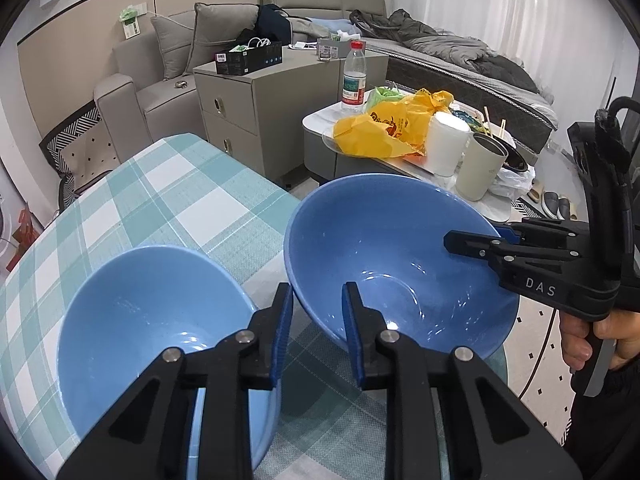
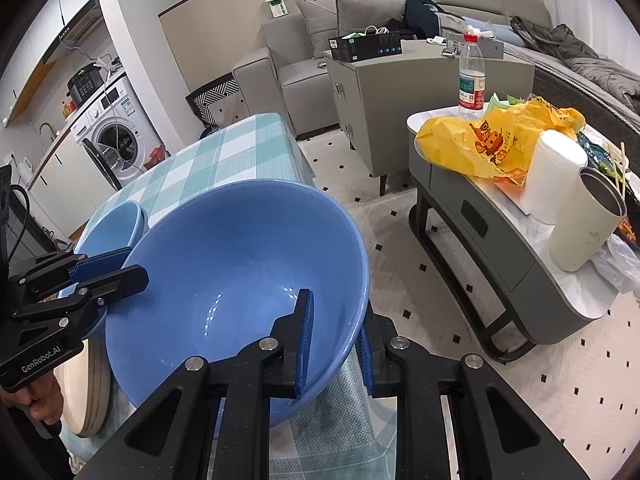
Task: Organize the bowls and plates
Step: 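Lift the blue bowl with both tools over the nested bowls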
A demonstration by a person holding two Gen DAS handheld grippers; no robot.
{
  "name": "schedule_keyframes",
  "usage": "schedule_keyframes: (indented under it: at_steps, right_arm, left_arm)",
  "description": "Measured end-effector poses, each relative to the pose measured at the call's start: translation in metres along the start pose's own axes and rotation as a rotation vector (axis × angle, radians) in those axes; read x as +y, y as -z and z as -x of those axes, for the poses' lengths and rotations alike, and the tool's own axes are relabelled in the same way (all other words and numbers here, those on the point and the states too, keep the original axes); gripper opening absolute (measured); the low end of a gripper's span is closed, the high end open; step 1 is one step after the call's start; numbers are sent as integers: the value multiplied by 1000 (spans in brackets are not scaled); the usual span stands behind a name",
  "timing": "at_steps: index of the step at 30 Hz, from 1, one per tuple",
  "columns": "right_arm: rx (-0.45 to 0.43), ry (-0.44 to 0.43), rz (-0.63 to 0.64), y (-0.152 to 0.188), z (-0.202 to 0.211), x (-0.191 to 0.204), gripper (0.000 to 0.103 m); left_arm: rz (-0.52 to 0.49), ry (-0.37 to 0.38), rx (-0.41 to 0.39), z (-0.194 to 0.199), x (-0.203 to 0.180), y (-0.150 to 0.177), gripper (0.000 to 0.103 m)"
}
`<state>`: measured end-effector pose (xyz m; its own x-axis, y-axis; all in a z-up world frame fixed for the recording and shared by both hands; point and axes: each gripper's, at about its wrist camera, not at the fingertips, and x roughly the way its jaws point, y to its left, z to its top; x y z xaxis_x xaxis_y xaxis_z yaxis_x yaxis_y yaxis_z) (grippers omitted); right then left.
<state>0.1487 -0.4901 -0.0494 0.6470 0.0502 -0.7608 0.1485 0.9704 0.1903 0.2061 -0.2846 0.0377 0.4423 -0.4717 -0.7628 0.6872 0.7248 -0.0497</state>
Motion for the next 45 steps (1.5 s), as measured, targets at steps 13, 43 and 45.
schedule_keyframes:
  at_steps: [13,43,45]
  right_arm:
    - [-64,-11,12,-4,21,8,21]
    - [-170,-24,118,-29,66,80,21]
    - [-175,-25,127,-31,69,87,21]
  left_arm:
    - [9,-10,-54,18,2,-3,23]
    - [79,-103,-197,83,35,5,23]
    - [88,-108,-210,88,39,6,23]
